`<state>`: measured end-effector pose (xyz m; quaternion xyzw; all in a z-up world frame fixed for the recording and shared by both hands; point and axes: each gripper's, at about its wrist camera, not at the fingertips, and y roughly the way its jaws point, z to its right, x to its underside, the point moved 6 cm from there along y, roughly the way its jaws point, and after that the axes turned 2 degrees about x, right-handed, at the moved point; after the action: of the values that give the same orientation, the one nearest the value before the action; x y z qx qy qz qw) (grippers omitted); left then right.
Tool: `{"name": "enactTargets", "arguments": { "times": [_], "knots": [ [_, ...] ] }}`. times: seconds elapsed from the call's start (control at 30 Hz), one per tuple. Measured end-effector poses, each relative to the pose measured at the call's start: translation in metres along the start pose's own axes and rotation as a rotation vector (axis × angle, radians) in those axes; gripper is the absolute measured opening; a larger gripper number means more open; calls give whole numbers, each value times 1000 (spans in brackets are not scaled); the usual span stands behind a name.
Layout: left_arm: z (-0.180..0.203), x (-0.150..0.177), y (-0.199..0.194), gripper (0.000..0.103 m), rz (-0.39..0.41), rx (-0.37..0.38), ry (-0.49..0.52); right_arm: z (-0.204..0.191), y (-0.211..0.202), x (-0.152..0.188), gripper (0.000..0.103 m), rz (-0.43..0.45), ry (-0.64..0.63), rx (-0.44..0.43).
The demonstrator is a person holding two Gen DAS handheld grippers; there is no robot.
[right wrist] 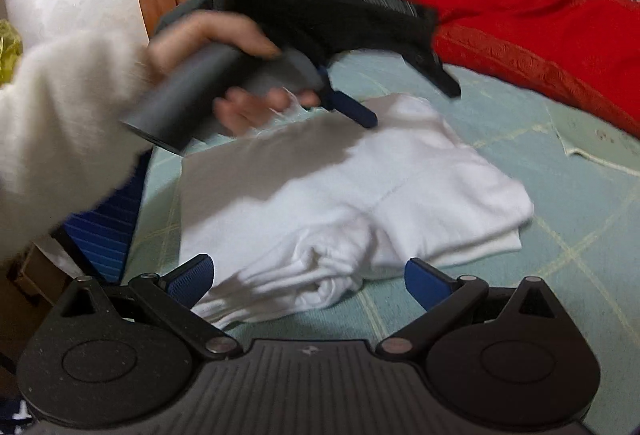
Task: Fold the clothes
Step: 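Press the folded sweatshirt flat with the left gripper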
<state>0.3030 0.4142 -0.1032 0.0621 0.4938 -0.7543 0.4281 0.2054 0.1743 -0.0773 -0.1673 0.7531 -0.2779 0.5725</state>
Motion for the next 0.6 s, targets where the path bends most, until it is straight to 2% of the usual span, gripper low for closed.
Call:
{"name": "enactTargets", "arguments": {
  "times": [0.07, 0.2, 0.3, 0.4, 0.53, 0.6],
  "knots": [
    [-1, -1, 5, 102, 20, -20, 6, 5, -5, -3, 103, -2, 16, 4],
    [24, 5, -9, 102, -2, -46, 50, 23, -19, -12, 103, 12, 54, 7],
    [53, 24, -22, 102, -25, 88, 84, 36, -40, -12, 103, 16, 62, 10],
    [72, 46, -17, 102, -68, 159, 111, 48, -52, -20, 103, 49, 84, 14],
    [69, 60, 2, 102, -89, 128, 97, 55, -56, -23, 103, 49, 93, 31],
    [70, 57, -5, 102, -94, 130, 56, 55, -58, -23, 103, 45, 80, 40]
  ]
}}
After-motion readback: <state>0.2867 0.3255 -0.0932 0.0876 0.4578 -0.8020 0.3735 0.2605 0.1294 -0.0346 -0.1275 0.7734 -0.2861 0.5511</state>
